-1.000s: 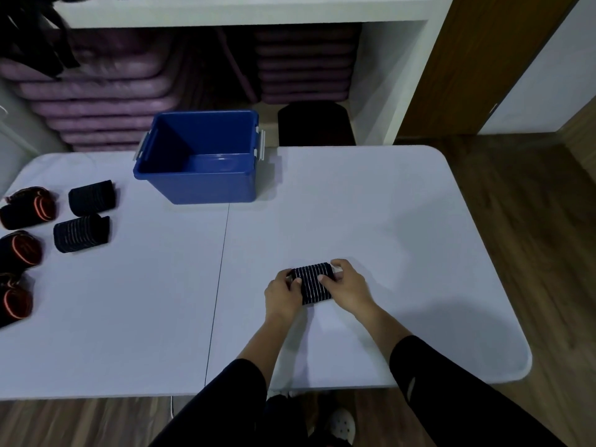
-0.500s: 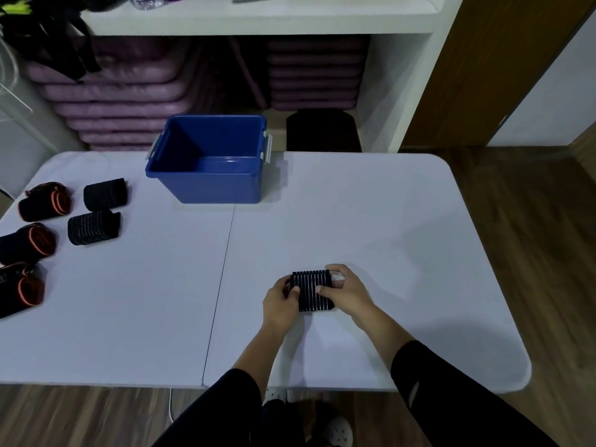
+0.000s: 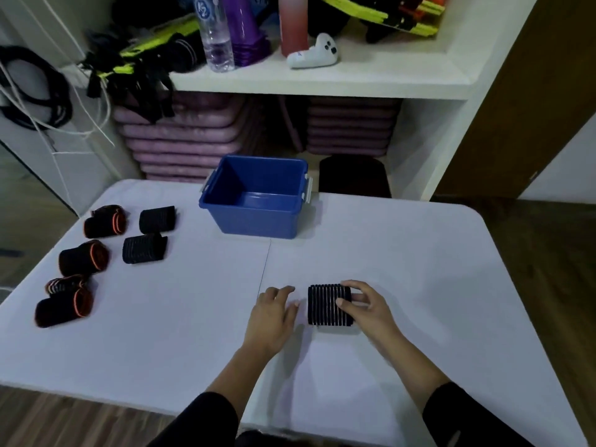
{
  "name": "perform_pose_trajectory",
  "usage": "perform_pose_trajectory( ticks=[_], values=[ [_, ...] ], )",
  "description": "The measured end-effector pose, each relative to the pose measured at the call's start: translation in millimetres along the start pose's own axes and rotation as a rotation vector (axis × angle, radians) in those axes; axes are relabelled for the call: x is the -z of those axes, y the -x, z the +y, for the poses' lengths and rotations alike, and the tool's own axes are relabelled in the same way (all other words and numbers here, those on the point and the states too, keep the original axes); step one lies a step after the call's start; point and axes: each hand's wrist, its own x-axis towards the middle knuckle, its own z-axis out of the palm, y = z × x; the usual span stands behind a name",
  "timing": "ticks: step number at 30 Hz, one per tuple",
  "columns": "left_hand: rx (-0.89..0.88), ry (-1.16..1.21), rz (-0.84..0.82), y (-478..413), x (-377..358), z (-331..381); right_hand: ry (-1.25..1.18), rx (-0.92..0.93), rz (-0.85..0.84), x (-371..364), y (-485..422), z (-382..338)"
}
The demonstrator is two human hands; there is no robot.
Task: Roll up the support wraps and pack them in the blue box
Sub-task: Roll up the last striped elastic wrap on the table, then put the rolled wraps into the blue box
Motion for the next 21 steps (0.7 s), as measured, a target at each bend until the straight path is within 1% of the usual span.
perform_pose_trajectory(
  ticks=[5, 9, 13, 17, 21],
  values=[
    [-0.064, -0.027, 0.128, -61.1, 64.8, -33.3, -0.03, 0.108, 0.063, -37.8, -41.6, -60.1],
    [-0.126, -0.062, 0.231, -118.0, 117.8, -66.0, -0.059, 0.218, 0.099, -86.1, -83.9, -118.0],
    [-0.131, -0.081, 0.279, -174.4, 160.3, -98.8, -0.064, 0.283, 0.152, -134.6, -135.4, -159.8],
    [-0.146, -0.125, 0.233, -222.5, 181.6, -125.7, -0.01, 0.295, 0.207, -169.6, -180.3, -178.4],
    [-0.142, -0.149, 0.101, -260.3, 180.7, -151.7, 0.15, 0.223, 0.228, -193.6, -213.2, -177.4]
  ],
)
